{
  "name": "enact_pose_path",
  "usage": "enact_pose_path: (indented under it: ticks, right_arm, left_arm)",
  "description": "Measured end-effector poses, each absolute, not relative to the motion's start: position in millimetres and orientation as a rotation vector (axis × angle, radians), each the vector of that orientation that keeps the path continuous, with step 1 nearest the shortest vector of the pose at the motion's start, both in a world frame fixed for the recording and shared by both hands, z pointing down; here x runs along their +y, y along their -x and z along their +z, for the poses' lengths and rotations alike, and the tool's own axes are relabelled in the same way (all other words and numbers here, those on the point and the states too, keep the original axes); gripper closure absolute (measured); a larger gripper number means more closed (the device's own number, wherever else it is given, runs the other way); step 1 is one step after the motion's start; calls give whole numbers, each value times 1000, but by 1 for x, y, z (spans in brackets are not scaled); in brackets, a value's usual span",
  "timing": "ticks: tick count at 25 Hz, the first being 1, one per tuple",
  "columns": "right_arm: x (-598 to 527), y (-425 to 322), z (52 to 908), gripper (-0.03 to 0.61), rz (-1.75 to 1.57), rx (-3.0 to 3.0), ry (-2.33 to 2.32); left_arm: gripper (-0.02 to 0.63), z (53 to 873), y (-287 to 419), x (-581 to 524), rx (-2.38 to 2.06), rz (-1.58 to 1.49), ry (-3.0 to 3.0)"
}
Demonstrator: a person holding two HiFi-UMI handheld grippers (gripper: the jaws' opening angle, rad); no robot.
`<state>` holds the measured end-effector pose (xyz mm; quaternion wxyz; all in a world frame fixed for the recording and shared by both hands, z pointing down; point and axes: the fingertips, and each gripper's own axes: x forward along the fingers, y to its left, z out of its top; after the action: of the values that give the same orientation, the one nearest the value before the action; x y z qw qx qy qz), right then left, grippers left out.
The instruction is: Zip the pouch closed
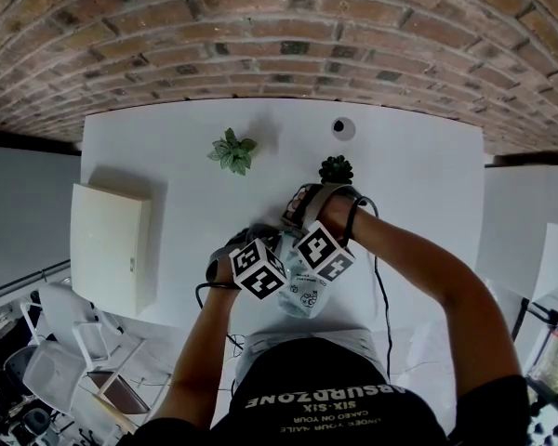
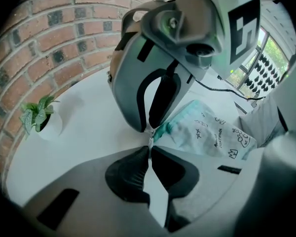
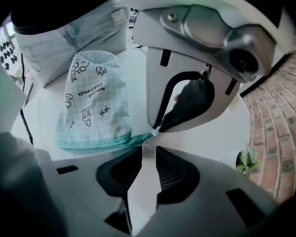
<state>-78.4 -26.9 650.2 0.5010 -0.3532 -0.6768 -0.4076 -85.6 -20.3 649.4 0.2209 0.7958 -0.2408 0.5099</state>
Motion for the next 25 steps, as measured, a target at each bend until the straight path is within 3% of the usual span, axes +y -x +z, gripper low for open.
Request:
enact_pose_path:
  ticks: [9,25]
  right_arm:
    - [-28,80,653,552,-927,-1694,770]
    - [-30,70,650,577,-624,-1915,447]
  left_arm:
    - [584,651,81,-21,-672,1372,-2191]
    - [588,655,83,-26,-768,1284,-2121]
